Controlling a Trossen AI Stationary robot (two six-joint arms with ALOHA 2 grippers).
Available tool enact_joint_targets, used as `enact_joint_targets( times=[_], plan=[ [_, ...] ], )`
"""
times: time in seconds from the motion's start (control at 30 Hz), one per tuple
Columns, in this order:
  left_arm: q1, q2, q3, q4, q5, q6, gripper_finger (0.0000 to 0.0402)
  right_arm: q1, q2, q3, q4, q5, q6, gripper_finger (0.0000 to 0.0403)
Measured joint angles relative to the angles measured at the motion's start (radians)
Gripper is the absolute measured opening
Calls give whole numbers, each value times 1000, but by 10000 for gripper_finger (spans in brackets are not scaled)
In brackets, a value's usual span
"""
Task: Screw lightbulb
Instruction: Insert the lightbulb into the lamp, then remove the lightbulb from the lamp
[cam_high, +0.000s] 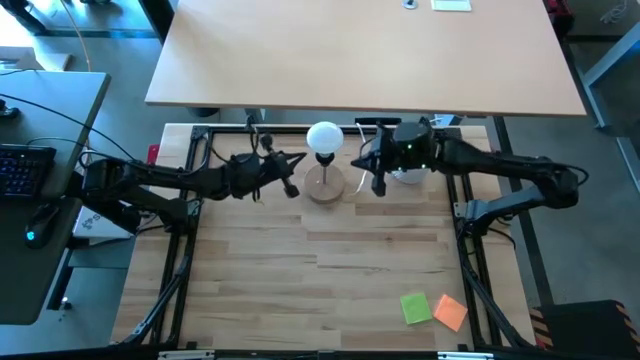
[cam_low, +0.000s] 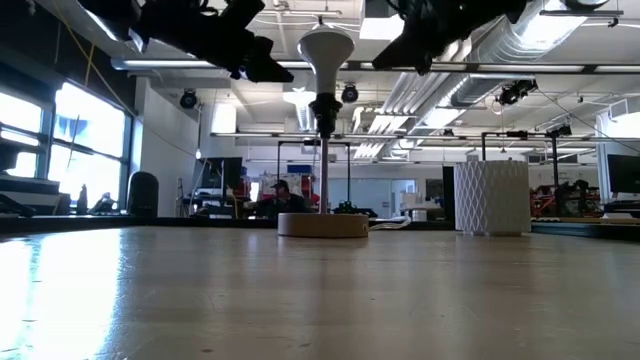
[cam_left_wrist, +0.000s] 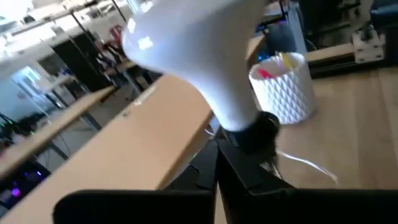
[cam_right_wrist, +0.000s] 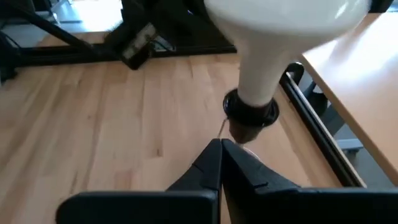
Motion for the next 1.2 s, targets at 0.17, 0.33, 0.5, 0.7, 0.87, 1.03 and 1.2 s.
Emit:
enact_joint_targets(
  times=[0.17,0.33,0.5,0.7,0.87,1.03,1.2],
  plan=[
    [-10,0,-89,40,-29,-81,0,2,0,-180,231,14,61,0],
    [-10,0,-200,92,-29,-228,0,8,1,-364,521,17,147,0],
    [-34,4,-298,169,-28,-379,0,40,1,-492,771,10,228,0],
    [-72,53,-365,303,-27,-458,0,113,1,-556,866,10,236,0],
    [-81,126,-367,411,-26,-457,0,161,25,-561,864,14,236,1],
    [-81,219,-355,532,-26,-443,0,188,80,-561,909,79,244,26],
    [-80,309,-308,574,9,-438,0,192,140,-561,1012,109,269,90]
  ],
)
